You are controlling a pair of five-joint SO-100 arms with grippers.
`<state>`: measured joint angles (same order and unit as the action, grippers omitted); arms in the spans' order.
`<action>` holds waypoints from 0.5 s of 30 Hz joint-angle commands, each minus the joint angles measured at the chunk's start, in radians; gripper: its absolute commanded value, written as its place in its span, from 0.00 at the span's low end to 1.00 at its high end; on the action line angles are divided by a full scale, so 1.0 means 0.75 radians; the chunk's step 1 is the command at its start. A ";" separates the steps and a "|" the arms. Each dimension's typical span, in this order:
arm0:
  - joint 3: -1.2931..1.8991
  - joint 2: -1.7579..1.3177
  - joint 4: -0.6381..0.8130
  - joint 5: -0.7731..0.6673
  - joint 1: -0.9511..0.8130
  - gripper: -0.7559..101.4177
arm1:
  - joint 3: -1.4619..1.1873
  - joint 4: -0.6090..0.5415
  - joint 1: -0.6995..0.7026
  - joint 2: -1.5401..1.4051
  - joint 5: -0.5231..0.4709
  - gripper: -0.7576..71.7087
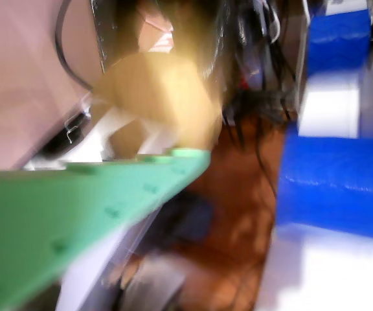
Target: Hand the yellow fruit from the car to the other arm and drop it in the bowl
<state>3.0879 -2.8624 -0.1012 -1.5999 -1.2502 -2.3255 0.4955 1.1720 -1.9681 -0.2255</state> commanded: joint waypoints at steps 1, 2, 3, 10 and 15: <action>-0.018 -0.025 0.010 -0.010 0.004 0.01 | -0.016 0.070 0.014 -0.123 -0.016 0.46; -0.018 -0.029 0.010 -0.010 0.004 0.01 | -0.022 0.098 0.014 -0.149 -0.014 0.46; -0.018 -0.033 0.010 -0.010 0.006 0.01 | -0.035 0.119 0.016 -0.176 -0.014 0.46; -0.025 -0.082 -0.012 0.004 0.020 0.01 | -0.117 0.182 0.031 -0.344 -0.022 0.46; -0.022 -0.108 -0.041 0.004 0.020 0.01 | -0.119 0.121 0.031 -0.309 -0.041 0.45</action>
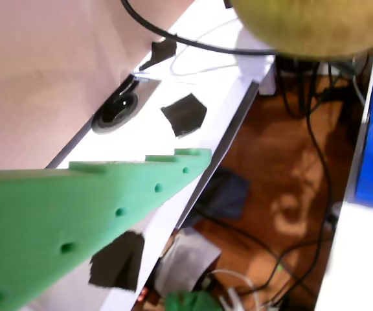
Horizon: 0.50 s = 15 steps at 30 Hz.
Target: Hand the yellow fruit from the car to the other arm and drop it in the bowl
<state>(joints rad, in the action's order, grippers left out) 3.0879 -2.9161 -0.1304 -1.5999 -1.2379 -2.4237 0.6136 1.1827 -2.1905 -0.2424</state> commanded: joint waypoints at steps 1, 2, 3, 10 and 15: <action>-0.022 -0.037 -0.004 0.004 0.004 0.01 | 0.020 -0.041 0.016 -0.002 -0.018 0.45; -0.022 -0.037 -0.008 0.004 0.004 0.01 | 0.029 -0.041 0.016 0.006 -0.018 0.45; -0.022 -0.037 -0.012 0.004 0.006 0.01 | 0.035 -0.041 0.016 0.012 -0.025 0.45; -0.020 -0.039 -0.045 0.006 0.006 0.01 | 0.029 0.008 -0.022 -0.039 -0.115 0.45; -0.020 -0.039 -0.047 0.006 0.018 0.01 | 0.008 0.006 -0.108 -0.086 -0.215 0.45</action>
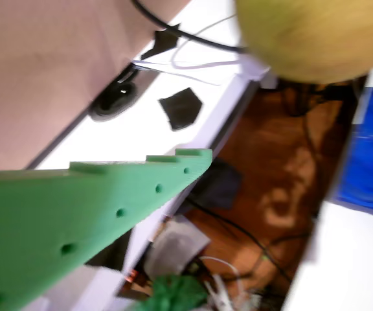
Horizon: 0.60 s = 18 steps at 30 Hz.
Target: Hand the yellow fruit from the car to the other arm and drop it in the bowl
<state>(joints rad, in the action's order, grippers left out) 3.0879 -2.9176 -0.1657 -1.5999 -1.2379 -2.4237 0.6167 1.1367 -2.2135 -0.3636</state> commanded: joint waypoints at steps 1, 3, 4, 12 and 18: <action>-0.020 -0.037 0.000 0.006 0.031 0.01 | 0.004 0.002 -0.063 -0.061 -0.074 0.44; -0.020 -0.037 0.000 0.006 0.057 0.01 | -0.004 0.002 -0.096 -0.078 -0.117 0.44; -0.020 -0.037 -0.002 0.006 0.067 0.01 | -0.004 -0.002 -0.110 -0.078 -0.135 0.44; -0.020 -0.037 -0.010 0.006 0.088 0.01 | 0.053 -0.080 -0.151 -0.010 -0.221 0.42; -0.020 -0.037 -0.008 0.006 0.088 0.01 | 0.078 -0.123 -0.135 0.045 -0.243 0.41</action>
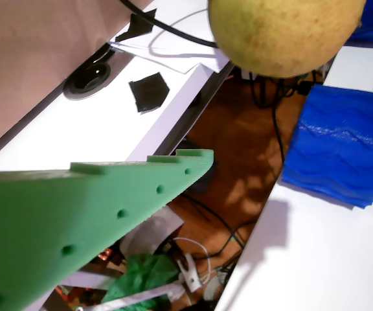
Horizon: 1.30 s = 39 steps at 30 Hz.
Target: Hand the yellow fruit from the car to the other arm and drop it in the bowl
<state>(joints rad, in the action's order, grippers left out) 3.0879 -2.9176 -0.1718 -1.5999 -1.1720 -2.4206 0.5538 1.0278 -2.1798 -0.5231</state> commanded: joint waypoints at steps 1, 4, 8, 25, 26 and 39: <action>-0.020 -0.037 0.000 0.006 0.000 0.01 | 0.076 -0.039 0.010 0.000 -0.039 0.41; -0.020 -0.037 0.002 0.006 0.000 0.01 | 0.096 -0.041 0.010 0.002 -0.051 0.41; -0.020 -0.037 -0.004 0.006 0.002 0.01 | 0.108 -0.065 0.000 0.016 -0.070 0.40; -0.020 -0.041 -0.029 0.006 0.072 0.01 | 0.112 -0.182 -0.035 0.084 -0.053 0.46; -0.020 -0.041 -0.025 0.006 0.072 0.01 | 0.112 -0.190 -0.041 0.084 -0.055 0.46; -0.020 -0.029 -0.025 0.006 0.070 0.01 | 0.086 -0.209 -0.074 0.057 -0.157 0.42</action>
<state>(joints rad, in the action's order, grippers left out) 3.0879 -2.9238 -0.1963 -1.5999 -1.1121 -2.3899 0.4280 0.9879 -2.1123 -0.6228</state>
